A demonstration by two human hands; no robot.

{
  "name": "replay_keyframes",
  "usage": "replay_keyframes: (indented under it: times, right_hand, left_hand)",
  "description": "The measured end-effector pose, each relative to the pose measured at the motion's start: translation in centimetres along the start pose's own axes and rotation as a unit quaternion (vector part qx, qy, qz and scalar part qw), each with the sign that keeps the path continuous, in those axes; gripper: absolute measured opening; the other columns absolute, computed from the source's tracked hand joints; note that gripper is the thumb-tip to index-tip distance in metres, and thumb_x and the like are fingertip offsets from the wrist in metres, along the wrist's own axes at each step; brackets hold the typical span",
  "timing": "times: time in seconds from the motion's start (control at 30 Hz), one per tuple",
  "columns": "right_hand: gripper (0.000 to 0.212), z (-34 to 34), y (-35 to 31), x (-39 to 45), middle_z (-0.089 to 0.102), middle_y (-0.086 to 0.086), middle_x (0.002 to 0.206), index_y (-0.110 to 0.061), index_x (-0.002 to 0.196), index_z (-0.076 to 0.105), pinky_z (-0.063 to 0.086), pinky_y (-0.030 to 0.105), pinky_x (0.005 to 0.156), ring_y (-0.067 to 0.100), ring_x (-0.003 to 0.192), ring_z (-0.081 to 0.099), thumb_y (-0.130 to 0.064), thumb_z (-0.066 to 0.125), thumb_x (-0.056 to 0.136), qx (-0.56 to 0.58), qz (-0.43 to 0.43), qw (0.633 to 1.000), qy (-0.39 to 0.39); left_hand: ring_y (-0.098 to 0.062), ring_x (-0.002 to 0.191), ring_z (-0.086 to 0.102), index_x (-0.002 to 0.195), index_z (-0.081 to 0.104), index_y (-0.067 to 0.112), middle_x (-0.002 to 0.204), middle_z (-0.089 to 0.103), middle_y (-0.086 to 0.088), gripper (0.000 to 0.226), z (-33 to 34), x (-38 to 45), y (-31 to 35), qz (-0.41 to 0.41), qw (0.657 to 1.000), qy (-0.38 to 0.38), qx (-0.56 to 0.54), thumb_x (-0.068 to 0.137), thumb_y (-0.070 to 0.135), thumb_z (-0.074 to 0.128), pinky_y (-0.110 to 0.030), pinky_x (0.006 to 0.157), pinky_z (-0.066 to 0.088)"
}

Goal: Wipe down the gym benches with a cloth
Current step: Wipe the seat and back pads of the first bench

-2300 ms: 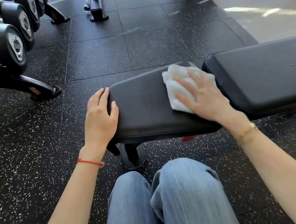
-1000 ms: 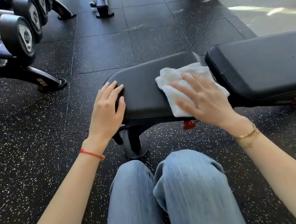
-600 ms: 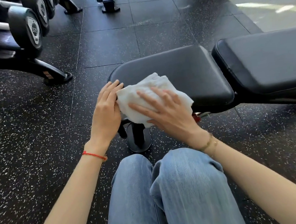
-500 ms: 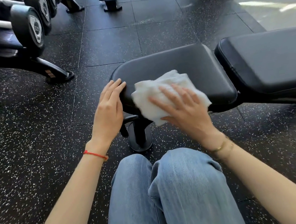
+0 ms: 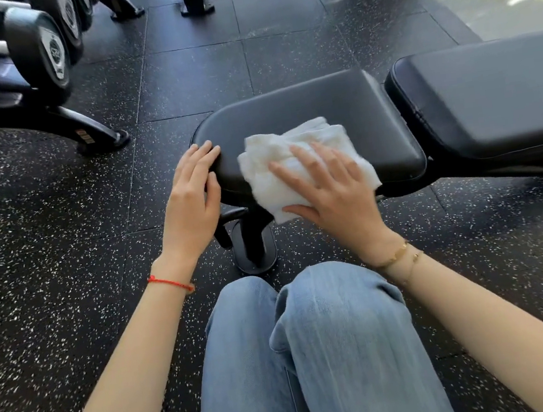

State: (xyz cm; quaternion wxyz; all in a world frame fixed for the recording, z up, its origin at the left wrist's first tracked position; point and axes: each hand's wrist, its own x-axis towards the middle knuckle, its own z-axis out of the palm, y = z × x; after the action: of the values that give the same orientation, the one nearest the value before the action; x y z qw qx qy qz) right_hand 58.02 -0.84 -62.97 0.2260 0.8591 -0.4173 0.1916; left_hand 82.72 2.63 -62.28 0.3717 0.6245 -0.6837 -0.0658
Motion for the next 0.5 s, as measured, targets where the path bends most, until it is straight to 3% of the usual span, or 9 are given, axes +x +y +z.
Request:
replay_keyframes:
  times: [0.13, 0.27, 0.37, 0.5]
  right_hand:
    - [0.064, -1.4, 4.8, -3.3, 0.047, 0.008, 0.148, -0.031, 0.147, 0.045, 0.037, 0.047, 0.096, 0.034, 0.134, 0.043, -0.069, 0.04, 0.095, 0.006, 0.113, 0.993, -0.026]
    - [0.063, -1.6, 4.8, 0.3, 0.043, 0.005, 0.152, -0.037, 0.143, 0.047, 0.032, 0.048, 0.106, 0.032, 0.14, 0.037, -0.072, 0.029, 0.094, 0.07, 0.195, 0.974, -0.09]
    - [0.061, -1.9, 3.8, 0.5, 0.036, 0.006, 0.156, -0.038, 0.146, 0.042, 0.026, 0.049, 0.111, 0.034, 0.143, 0.031, -0.068, 0.028, 0.096, 0.076, 0.192, 0.973, -0.1]
    - [0.061, -3.1, 4.6, -1.5, 0.034, 0.005, 0.157, -0.039, 0.147, 0.04, 0.024, 0.047, 0.113, 0.032, 0.145, 0.028, -0.068, 0.031, 0.095, 0.1, 0.182, 0.971, -0.117]
  left_hand:
    - [-0.025, 0.145, 0.035, 0.14, 0.053, 0.005, 0.149, 0.049, -0.009, 0.04, 0.0, 0.1, 0.1, -0.005, 1.0, 0.003, 0.006, 0.103, 0.008, 0.041, -0.031, 0.123, 0.022]
    - [-0.024, 0.145, 0.034, 0.14, 0.053, 0.005, 0.149, 0.049, -0.009, 0.038, -0.1, 0.2, 0.6, -0.019, 1.0, 0.002, 0.011, 0.103, 0.013, 0.044, -0.026, 0.123, 0.02]
    - [-0.022, 0.145, 0.035, 0.139, 0.054, 0.006, 0.147, 0.051, -0.008, 0.039, 0.0, 0.3, 1.3, -0.038, 0.999, 0.007, 0.013, 0.103, 0.017, 0.048, -0.022, 0.121, 0.019]
    - [-0.023, 0.139, 0.039, 0.134, 0.057, 0.005, 0.142, 0.053, -0.009, 0.037, 0.1, 1.0, 2.0, -0.062, 0.998, 0.018, 0.018, 0.1, 0.019, 0.051, -0.006, 0.113, 0.013]
